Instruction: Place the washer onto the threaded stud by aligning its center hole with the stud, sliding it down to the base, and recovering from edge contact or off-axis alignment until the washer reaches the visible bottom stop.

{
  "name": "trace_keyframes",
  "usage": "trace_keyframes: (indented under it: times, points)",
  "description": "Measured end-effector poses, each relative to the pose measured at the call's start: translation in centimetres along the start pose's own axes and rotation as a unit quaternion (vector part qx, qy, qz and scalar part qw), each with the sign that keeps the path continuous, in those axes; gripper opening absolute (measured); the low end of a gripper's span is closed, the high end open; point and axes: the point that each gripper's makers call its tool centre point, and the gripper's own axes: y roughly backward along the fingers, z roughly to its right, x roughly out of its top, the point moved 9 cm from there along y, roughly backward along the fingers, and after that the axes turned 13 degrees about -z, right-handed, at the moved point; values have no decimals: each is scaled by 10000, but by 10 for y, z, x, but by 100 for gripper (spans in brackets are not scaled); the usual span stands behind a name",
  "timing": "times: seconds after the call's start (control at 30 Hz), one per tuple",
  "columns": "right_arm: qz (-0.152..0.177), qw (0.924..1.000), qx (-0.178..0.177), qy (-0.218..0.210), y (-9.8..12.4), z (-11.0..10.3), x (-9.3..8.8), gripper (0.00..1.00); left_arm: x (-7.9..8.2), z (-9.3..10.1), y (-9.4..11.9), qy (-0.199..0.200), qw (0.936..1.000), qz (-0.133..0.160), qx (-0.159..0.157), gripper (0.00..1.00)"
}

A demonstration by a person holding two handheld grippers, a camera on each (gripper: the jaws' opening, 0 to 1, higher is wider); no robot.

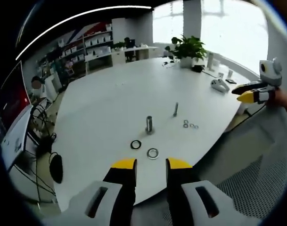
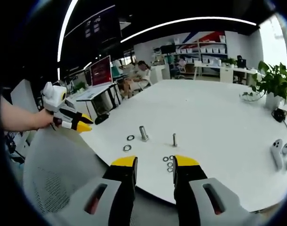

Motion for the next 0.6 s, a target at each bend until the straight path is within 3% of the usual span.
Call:
trace_keyframes:
  times: [0.33, 0.6]
  points:
    - [-212, 9997, 67, -113, -4, 0, -3, 32, 0, -3, 2, 239, 9997, 84, -62, 21]
    - [-455, 9989, 21, -114, -5, 1, -8, 34, 2, 0, 3, 145, 9997, 178, -28, 21]
